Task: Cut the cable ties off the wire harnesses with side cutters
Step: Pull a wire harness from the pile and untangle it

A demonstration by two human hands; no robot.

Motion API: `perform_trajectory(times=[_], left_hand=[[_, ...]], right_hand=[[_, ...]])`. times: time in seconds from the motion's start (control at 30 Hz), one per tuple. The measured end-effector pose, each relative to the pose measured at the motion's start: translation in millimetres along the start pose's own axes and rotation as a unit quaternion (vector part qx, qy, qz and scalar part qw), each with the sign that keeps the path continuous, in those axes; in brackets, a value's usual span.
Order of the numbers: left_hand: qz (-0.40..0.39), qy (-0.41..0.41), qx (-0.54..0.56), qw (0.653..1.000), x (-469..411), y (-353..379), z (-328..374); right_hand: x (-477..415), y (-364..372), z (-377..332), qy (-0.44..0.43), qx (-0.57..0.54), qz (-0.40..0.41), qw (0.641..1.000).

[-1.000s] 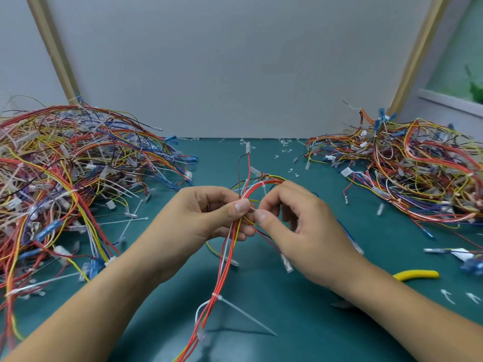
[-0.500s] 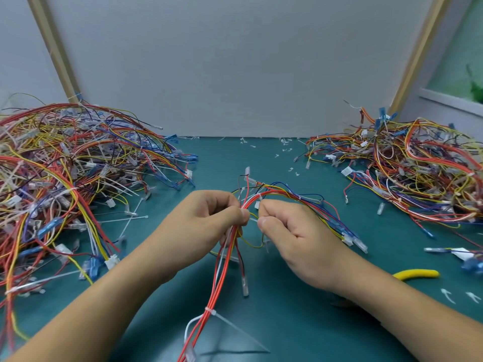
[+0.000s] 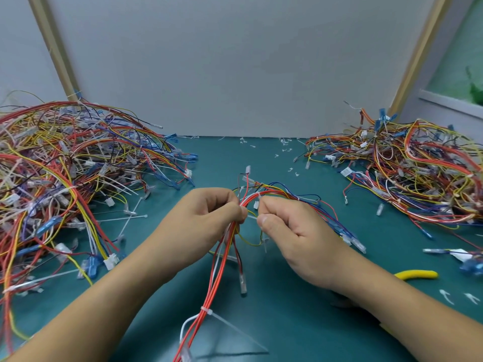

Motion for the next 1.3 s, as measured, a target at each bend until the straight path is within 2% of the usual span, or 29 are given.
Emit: perform_trajectory(times=[0.27, 0.47, 0.6, 0.8, 0.97, 1.1, 1.3], left_hand=[[-0.006, 0.004, 0.035, 0.999, 0, 5, -1], [-0.038, 0.002, 0.031, 0.999, 0, 7, -2], [-0.027, 0.011, 0.060, 0.998, -1, 7, -5], [0.000, 0.058, 0.145, 0.988, 0, 0, 0], [-0.025, 0.043, 0.225, 0.973, 0, 1, 1], [-0.063, 0.013, 0.280, 0.958, 1, 3, 2], [-0.018, -0.063, 0.181, 0.981, -2, 3, -9]], right_hand=[[0, 1, 2, 0.005, -0.026, 0.009, 1.000], [1, 1, 7, 0.010, -0.048, 0.015, 0.999], [2, 2, 11, 0.012, -0.056, 0.023, 0.998], [-2, -4, 24, 0.103, -0.085, 0.124, 0.983], [-2, -5, 23, 0.089, -0.112, 0.167, 0.976], [-3, -5, 19, 0.067, -0.112, 0.141, 0.981], [-2, -3, 16, 0.053, -0.163, 0.093, 0.981]])
Point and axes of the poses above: each hand's wrist, its own x-axis away from the middle knuckle, its own y-axis out of the palm, z = x × y, the point moved 3 cm from there along -x, towards the middle knuckle, and after that the axes turned 1 degree about x, right-handed, at the moved point
